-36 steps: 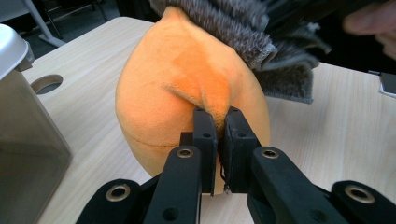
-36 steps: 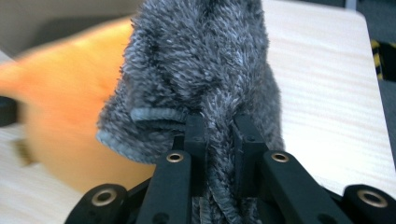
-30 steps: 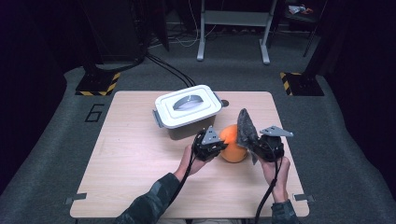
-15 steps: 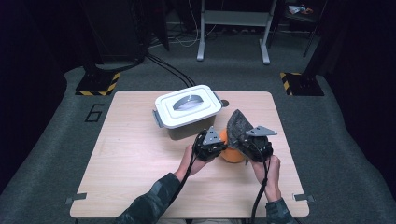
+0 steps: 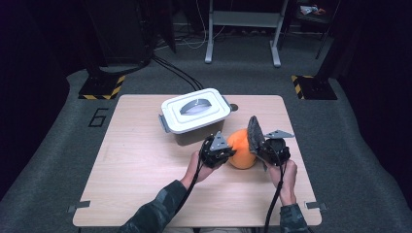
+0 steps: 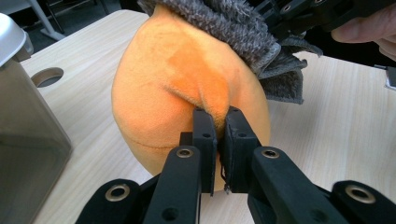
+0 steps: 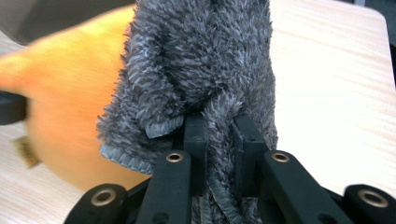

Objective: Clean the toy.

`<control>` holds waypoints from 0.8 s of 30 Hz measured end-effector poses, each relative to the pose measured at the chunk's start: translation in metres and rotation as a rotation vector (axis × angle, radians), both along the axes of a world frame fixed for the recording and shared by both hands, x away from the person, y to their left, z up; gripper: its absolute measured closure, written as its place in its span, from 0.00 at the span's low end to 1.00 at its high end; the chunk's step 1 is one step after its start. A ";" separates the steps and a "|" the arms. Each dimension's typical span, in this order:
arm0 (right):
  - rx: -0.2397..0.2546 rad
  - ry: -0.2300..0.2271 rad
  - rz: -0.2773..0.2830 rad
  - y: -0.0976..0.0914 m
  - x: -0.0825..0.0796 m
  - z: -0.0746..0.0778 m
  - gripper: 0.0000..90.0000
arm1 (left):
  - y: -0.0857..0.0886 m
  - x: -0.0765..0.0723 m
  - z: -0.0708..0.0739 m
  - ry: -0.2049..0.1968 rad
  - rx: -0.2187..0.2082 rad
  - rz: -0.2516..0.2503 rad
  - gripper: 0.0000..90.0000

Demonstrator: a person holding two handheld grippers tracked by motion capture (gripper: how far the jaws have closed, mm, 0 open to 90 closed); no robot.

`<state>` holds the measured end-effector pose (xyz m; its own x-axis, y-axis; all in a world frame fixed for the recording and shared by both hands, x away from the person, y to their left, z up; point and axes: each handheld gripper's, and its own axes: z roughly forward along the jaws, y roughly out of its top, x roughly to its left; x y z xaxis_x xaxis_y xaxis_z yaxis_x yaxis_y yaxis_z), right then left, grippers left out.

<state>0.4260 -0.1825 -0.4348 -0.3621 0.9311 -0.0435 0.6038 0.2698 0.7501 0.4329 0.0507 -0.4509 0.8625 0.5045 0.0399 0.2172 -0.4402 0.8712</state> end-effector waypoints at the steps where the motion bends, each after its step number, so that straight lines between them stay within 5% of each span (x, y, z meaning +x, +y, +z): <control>1: 0.010 0.004 -0.009 -0.001 0.001 -0.001 0.87 | 0.001 0.000 0.000 -0.001 0.001 0.001 0.95; 24: -0.004 -0.029 -0.041 -0.024 -0.030 0.000 0.87 | 0.014 0.000 0.003 -0.023 -0.023 0.057 0.95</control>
<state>0.3956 -0.2066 -0.4347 -0.3223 0.9449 -0.0573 0.5924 0.2485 0.7664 0.4334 0.0644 -0.4481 0.8311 0.5540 0.0477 0.2209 -0.4077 0.8860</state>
